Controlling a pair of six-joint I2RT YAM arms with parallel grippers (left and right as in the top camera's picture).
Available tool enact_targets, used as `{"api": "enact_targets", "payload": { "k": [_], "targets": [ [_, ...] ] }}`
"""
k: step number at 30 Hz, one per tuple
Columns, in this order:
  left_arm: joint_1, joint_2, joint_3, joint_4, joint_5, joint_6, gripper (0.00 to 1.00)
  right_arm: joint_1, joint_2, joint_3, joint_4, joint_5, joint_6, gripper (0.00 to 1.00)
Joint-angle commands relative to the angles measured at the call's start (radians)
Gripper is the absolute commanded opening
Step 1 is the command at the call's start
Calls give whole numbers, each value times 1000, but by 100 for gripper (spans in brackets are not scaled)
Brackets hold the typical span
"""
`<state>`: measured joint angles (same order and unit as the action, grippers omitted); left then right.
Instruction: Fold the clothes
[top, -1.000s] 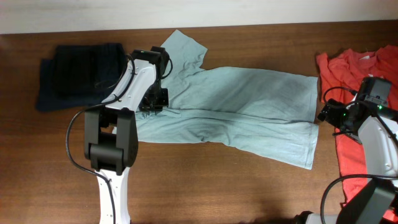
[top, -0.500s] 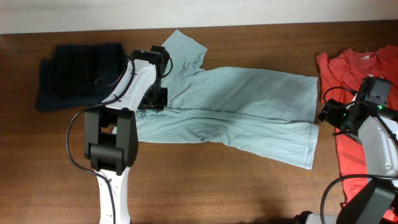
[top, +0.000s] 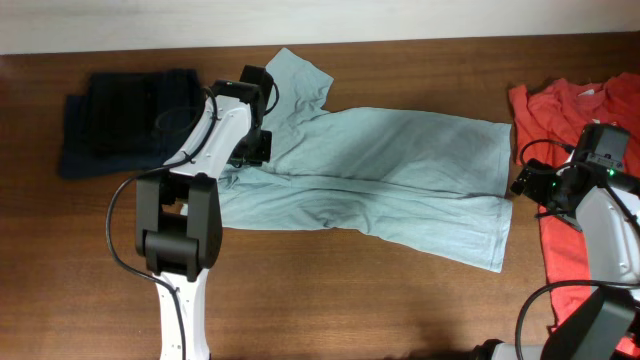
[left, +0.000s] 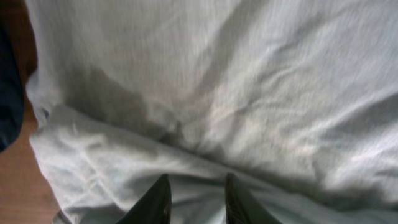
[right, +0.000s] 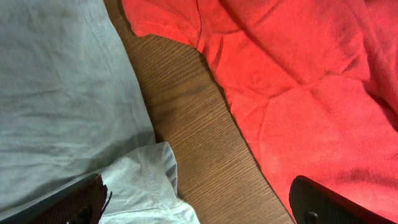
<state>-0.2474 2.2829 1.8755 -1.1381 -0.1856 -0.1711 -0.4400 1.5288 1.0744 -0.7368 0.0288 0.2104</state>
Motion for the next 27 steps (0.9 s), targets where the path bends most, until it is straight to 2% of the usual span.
{"api": "enact_targets", "payload": {
  "k": [1, 5, 9, 13, 15, 16, 18, 20, 22, 23, 24, 25, 26, 27],
  "targets": [
    [1, -24, -11, 35, -13, 13, 27, -5, 5, 11, -1, -2, 7, 99],
    [2, -24, -5, 78, -18, 13, 16, -5, 5, 11, -1, -2, 7, 99],
    [14, -27, 88, 79, -18, 0, 3, -5, 5, 11, -1, -2, 7, 99],
    [25, -34, 209, 76, -13, -49, 3, -5, 5, 11, -1, -2, 7, 99],
    [31, -34, 275, 72, -13, -72, 6, -5, 5, 11, -1, -2, 7, 99],
    [34, -34, 304, 72, -13, -80, 13, -5, 5, 11, -1, -2, 7, 99],
    [43, -34, 351, 72, -14, -83, 15, -5, 5, 11, 0, -2, 7, 99],
    [58, -34, 394, 68, -14, -83, 28, -5, 5, 11, -1, -2, 7, 99],
    [75, -34, 421, 68, -14, -83, 31, -5, 5, 11, 3, -2, 7, 99],
    [85, -34, 430, 68, -14, -83, 37, -5, 5, 11, 13, -2, 7, 98],
    [95, -34, 435, 68, -16, -82, 49, -5, 5, 11, 28, -2, 7, 99],
    [106, -34, 436, 69, -23, -82, 67, -5, 5, 11, 51, -5, 7, 99],
    [119, -34, 436, 68, -35, -82, 80, -5, 5, 11, 77, -19, 7, 99],
    [130, -34, 436, 68, -50, -82, 99, -5, 5, 11, 94, -69, 8, 99]
  ]
}}
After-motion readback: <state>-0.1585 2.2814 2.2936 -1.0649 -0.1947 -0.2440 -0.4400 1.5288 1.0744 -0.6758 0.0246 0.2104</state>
